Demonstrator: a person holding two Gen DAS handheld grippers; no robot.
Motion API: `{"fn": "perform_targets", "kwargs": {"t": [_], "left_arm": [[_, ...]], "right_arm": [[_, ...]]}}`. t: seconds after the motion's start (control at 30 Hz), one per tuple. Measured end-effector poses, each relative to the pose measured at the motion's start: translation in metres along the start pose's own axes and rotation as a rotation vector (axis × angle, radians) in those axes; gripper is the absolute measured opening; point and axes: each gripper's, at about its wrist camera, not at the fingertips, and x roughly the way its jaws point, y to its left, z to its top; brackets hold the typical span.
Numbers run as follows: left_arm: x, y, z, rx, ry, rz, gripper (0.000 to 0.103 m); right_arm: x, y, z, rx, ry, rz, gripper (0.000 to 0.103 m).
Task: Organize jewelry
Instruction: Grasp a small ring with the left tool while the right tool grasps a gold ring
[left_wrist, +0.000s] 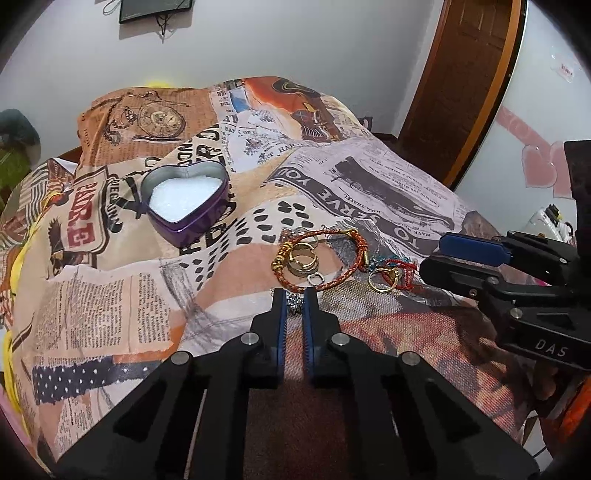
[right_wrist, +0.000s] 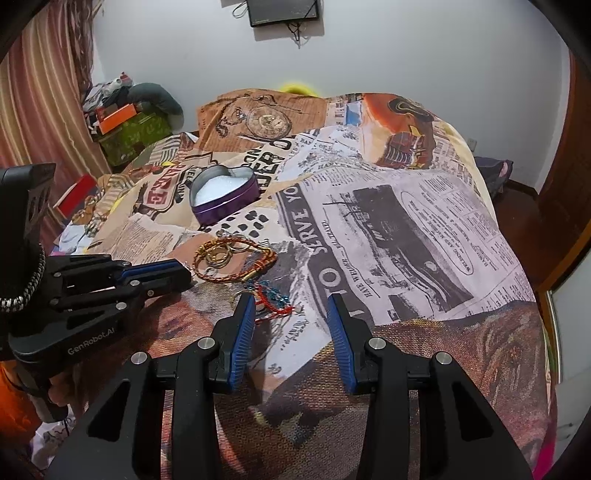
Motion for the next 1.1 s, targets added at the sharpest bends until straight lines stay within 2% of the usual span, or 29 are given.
{"fn": "perform_targets", "kwargs": {"t": [0.4,0.5,0.57,0.83,1.1], "left_arm": [[-0.021,0.025,-0.009,-0.054,-0.041,0.022,0.007],[-0.024,0.029,-0.011,-0.061,-0.047,0.014,0.007],[-0.025,0.031,-0.013,-0.066,-0.050,0.008,0.007],[-0.026,0.041,-0.016,-0.091,-0.057,-0.018,0.007],[-0.025,0.039,-0.016,-0.089,-0.064,-0.038,0.007]], "right_arm": [[0.005,0.018,0.011,-0.029,0.016,0.038,0.037],[0.005,0.029,0.010,-0.050,0.034,0.069,0.028],[0.007,0.034,0.009,-0.059,0.046,0.075,0.027],[0.026,0.038,0.008,-0.072,0.107,-0.018,0.027],[0.035,0.038,0.011,-0.094,0.133,-0.054,0.027]]}}
